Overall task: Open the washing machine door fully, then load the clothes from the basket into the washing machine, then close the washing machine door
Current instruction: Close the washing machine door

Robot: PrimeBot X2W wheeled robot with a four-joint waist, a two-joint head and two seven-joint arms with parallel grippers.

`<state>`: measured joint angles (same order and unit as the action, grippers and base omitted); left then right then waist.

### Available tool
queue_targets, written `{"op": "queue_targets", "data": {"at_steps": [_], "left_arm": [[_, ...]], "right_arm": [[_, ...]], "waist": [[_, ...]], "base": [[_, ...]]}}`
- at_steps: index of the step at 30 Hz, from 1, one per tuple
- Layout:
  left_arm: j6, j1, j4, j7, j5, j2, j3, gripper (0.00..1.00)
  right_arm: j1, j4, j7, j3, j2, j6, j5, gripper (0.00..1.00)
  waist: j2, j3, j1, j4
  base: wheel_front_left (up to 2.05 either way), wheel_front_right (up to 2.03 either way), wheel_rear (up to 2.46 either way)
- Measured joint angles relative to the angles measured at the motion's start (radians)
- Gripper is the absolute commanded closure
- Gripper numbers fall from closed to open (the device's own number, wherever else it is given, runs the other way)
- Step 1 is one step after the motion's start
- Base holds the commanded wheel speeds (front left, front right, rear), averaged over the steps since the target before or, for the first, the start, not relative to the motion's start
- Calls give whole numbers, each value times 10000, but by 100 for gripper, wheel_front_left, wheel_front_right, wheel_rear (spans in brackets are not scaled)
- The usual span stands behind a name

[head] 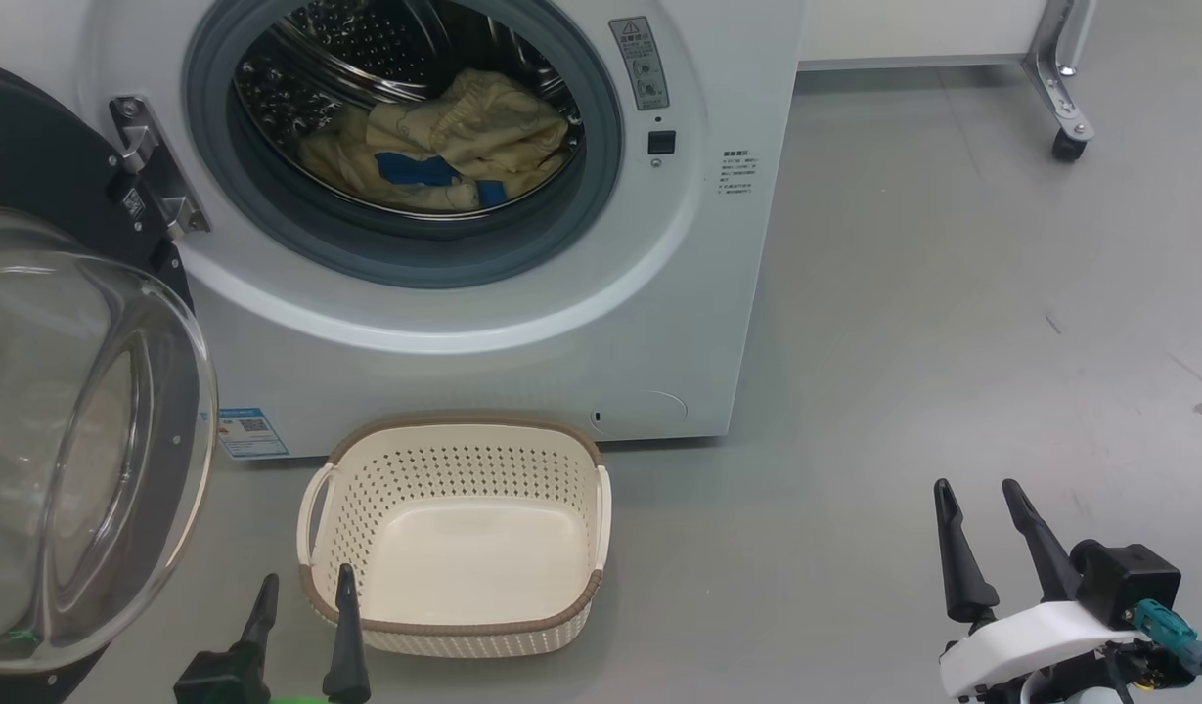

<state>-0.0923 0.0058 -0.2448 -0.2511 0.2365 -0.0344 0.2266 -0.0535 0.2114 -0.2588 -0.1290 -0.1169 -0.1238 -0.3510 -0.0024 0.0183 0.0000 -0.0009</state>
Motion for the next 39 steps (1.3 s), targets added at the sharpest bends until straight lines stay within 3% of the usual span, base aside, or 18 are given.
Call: {"op": "queue_targets", "data": {"at_steps": [15, 39], "left_arm": [[-75, -8, 8, 0, 0, -2, 130, 0], [-176, 39, 94, 0, 104, -10, 56, 0]], "right_arm": [[-46, -121, 0, 59, -65, 0, 0, 0], [-40, -90, 0, -240, -251, 0, -4, 0]], "waist": [[0, -17, 0, 1076], [0, -156, 1, 4277]], "base": [[0, 0, 0], [0, 0, 0]]}}
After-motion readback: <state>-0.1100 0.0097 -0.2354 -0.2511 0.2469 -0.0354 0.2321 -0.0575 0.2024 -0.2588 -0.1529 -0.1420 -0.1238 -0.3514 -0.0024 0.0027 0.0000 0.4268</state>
